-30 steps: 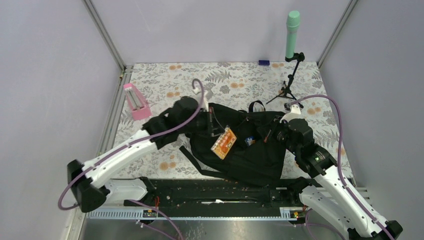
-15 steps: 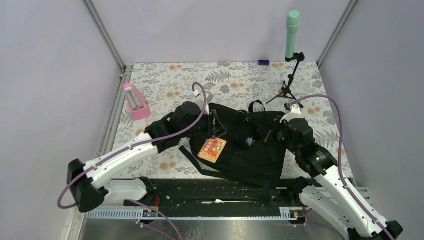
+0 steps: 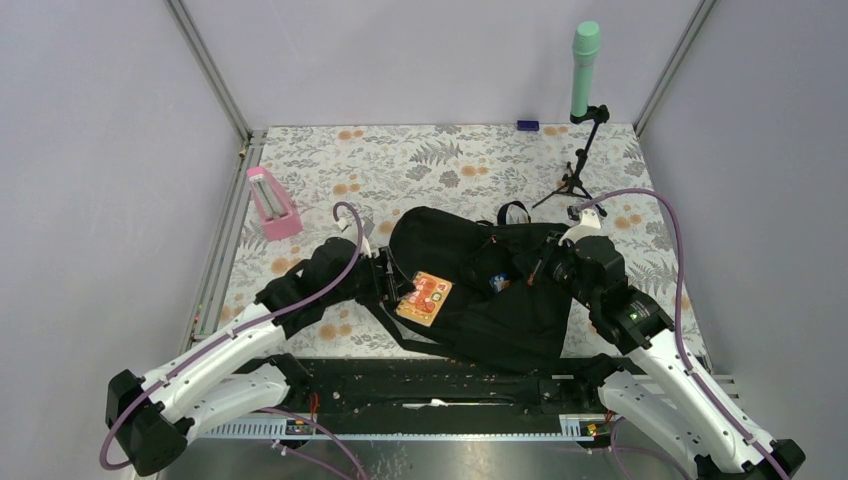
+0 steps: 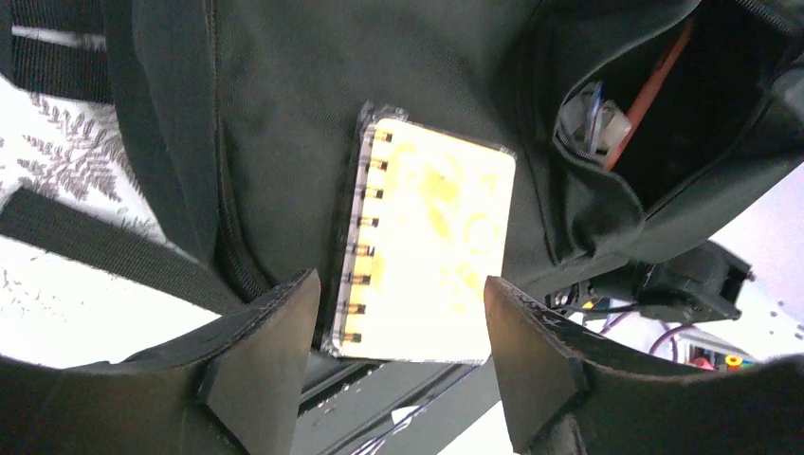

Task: Pack the student bag
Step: Pick up the stationery from the student bag.

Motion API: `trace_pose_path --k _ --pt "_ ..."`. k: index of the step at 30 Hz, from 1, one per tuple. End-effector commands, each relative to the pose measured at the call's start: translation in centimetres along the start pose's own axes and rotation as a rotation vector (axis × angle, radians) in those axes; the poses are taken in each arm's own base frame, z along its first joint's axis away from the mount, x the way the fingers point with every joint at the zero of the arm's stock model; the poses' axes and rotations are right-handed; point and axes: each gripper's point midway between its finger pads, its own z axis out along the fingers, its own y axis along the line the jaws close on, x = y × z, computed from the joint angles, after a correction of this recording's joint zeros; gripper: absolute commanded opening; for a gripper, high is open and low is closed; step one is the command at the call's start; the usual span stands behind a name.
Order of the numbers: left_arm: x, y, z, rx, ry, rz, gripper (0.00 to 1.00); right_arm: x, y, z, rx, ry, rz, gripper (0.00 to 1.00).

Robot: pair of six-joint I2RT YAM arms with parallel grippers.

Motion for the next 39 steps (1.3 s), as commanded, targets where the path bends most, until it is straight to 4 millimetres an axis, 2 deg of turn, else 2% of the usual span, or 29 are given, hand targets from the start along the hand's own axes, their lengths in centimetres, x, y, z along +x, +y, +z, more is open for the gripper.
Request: trace_pose_path --k 1,9,15,19,25,32,35,39 --pt "-2.1 -2.2 0.6 0.094 -0.05 -0.023 0.66 -3.7 4.3 -1.5 -0.156 -0.104 0.019 0.0" --pt "0.8 -1.3 2.6 0.085 0.086 -0.06 0.65 -3.9 4.5 -1.7 -0.158 -0.113 0.022 0.0" --pt "2.6 -2.8 2.6 0.187 0.184 -0.121 0.62 -4.0 4.5 -1.6 -0.158 -0.112 0.025 0.0" --pt "3.9 -2.8 2.6 0.221 0.222 -0.165 0.6 -4.1 4.6 -1.7 -0.16 -0.116 0.025 0.0" --pt "3.8 -3.3 2.8 0.276 0.189 -0.251 0.59 -4.2 4.7 -1.8 -0.162 -0.117 0.028 0.0" --pt "4.3 -2.1 4.3 0.26 0.165 -0.34 0.59 -4.5 5.1 -1.9 -0.174 -0.123 0.027 0.0" --pt "4.0 -2.5 4.5 0.275 0.155 -0.35 0.53 -4.6 5.1 -1.9 -0.172 -0.126 0.028 0.0" --pt "3.0 -3.0 4.3 0.276 0.116 -0.352 0.39 -4.6 5.1 -1.9 -0.172 -0.124 0.028 0.0"
